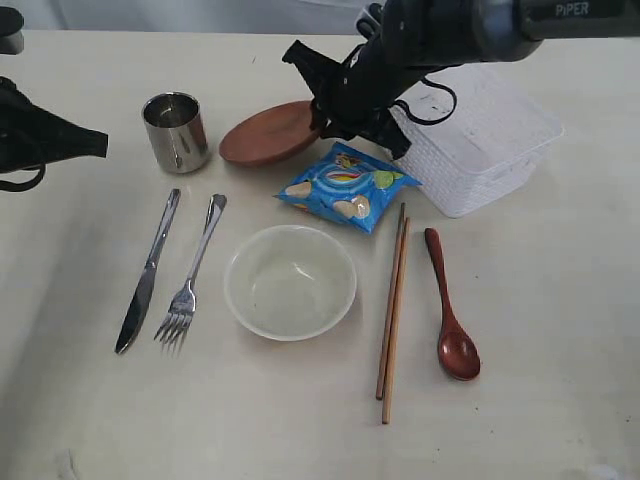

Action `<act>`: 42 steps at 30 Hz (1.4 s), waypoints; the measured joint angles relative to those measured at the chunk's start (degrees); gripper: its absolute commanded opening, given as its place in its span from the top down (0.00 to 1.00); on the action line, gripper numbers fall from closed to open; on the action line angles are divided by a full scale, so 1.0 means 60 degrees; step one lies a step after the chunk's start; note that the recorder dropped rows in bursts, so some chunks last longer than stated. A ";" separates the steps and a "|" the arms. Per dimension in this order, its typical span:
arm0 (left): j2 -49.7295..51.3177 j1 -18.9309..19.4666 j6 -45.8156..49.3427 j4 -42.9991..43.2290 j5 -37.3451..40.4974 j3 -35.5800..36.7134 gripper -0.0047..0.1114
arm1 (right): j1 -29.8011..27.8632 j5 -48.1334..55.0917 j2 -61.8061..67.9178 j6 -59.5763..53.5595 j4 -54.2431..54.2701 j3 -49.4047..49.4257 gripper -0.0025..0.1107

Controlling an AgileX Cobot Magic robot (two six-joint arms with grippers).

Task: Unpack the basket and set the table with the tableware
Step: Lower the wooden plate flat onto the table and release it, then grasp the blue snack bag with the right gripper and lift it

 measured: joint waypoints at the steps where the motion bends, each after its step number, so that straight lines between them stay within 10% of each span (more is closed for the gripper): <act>1: 0.0000 0.0000 0.0000 0.0000 0.0000 0.0000 0.96 | -0.0048 0.0049 0.0000 0.0043 -0.0082 0.0000 0.98; 6: 0.0000 0.0000 0.0000 0.0000 0.0000 0.0000 0.96 | -0.0200 0.0235 0.0000 0.0199 -0.0424 0.0000 0.97; 13: 0.0000 0.0000 0.0000 0.0000 0.0000 0.0000 0.96 | -0.0219 0.0438 0.0023 0.0240 -0.0688 0.0000 0.63; 26: 0.0000 0.0000 0.0000 -0.0020 0.0000 0.0000 0.96 | -0.0219 0.0705 -0.0406 -0.0398 -0.0921 0.0000 0.62; 42: 0.0000 0.0000 0.0000 -0.0038 0.0000 0.0000 0.96 | -0.0219 0.4402 -0.2550 -0.8353 -0.1532 0.0000 0.50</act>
